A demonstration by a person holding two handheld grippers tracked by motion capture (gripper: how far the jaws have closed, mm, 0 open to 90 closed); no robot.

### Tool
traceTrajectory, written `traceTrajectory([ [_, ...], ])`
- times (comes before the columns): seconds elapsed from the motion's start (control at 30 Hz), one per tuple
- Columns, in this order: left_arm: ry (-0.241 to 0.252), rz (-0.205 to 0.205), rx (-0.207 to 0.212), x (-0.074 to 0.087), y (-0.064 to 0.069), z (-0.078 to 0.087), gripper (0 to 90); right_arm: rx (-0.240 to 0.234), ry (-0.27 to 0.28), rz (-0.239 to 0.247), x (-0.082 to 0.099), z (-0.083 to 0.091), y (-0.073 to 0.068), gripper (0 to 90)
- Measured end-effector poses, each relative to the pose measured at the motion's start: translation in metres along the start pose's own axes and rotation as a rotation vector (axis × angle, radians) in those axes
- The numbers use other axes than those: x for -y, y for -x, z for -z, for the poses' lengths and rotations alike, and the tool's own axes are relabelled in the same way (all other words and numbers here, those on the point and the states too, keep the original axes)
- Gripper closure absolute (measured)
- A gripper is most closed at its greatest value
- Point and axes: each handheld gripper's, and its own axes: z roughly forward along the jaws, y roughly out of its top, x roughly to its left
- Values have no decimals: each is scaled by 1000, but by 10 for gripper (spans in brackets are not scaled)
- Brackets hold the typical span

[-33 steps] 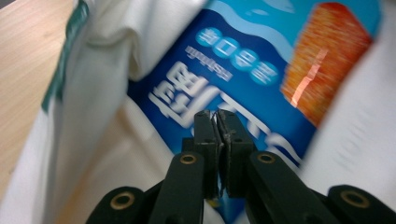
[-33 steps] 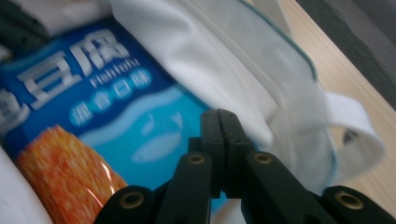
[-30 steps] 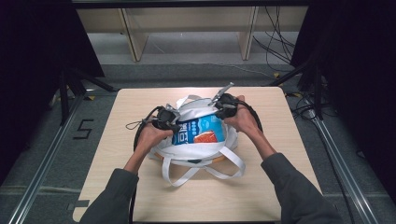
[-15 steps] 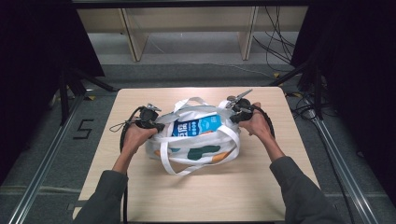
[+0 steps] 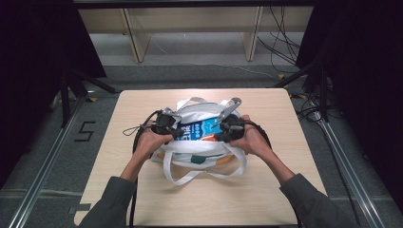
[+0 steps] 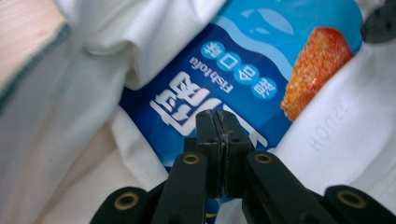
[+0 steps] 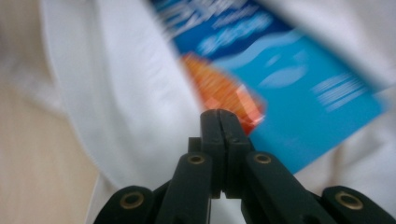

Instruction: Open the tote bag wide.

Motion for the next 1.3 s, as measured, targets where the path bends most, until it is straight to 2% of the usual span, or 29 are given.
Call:
traceTrajectory([
  [0.03,-15,1,10,2,-3,-2,880,-39,-79,24,14,-12,-11,900],
  [0.07,-15,1,10,2,-3,-2,880,-58,-133,8,21,-19,-18,900],
  [0.1,-9,12,15,3,-2,-5,880,-51,-143,46,23,-24,-21,900],
  [0.13,-9,12,15,3,-2,-5,878,-51,-143,46,23,-24,-21,900],
  [0.17,-12,11,21,3,1,-5,878,-68,-96,22,18,-18,-20,900],
  [0.2,-12,11,21,3,1,-5,876,-68,-96,22,18,-18,-20,900],
  [0.23,-23,-8,40,3,6,-5,875,-54,-16,-14,6,-5,-13,900],
  [0.27,-23,-8,40,3,6,-5,875,-54,-16,-14,6,-5,-13,900],
  [0.3,-50,-41,49,6,15,-7,877,5,71,-26,-7,2,-3,900],
  [0.33,-50,-41,49,6,15,-7,877,5,71,-26,-7,2,-3,900],
  [0.37,-69,-65,36,13,22,-10,879,58,104,-27,-19,3,9,900],
  [0.47,-91,-82,54,20,23,-9,886,87,115,-58,-28,-2,22,900],
  [0.5,-87,-86,79,26,24,-7,886,117,102,-64,-35,-13,33,900],
  [0.6,-101,-102,85,29,27,-5,886,131,72,-75,-43,-28,43,900],
  [0.63,-121,-128,91,33,31,-5,889,151,33,-86,-49,-43,52,900],
  [0.73,-132,-137,101,37,35,-6,891,174,58,-88,-56,-55,62,900],
  [0.77,-127,-135,110,43,41,-9,892,209,27,-108,-63,-61,69,900],
  [0.8,-127,-135,110,43,41,-9,892,209,27,-108,-63,-61,69,900],
  [0.83,-141,-169,110,45,43,-9,892,216,-1,-122,-66,-64,72,900],
  [0.9,-143,-173,112,53,48,-11,893,257,-39,-137,-66,-75,80,900],
  [0.97,-130,-159,112,59,50,-12,894,282,-89,-193,-62,-89,88,900],
  [1.07,-125,-174,105,54,47,-7,893,281,-98,-197,-63,-88,90,900],
  [1.1,-85,-147,103,46,46,-2,880,274,-89,-186,-66,-81,87,900],
  [1.13,-85,-147,103,46,46,-2,864,274,-89,-186,-66,-81,87,900],
  [1.17,-24,-118,100,33,39,7,857,253,-79,-184,-67,-71,84,900],
  [1.2,-24,-118,100,33,39,7,855,253,-79,-184,-67,-71,84,900],
  [1.23,13,-100,73,18,30,15,851,233,-42,-161,-65,-59,81,900],
  [1.27,13,-100,73,18,30,15,852,233,-42,-161,-65,-59,81,900],
  [1.3,36,-69,28,3,17,20,853,228,-10,-148,-62,-50,79,900],
])
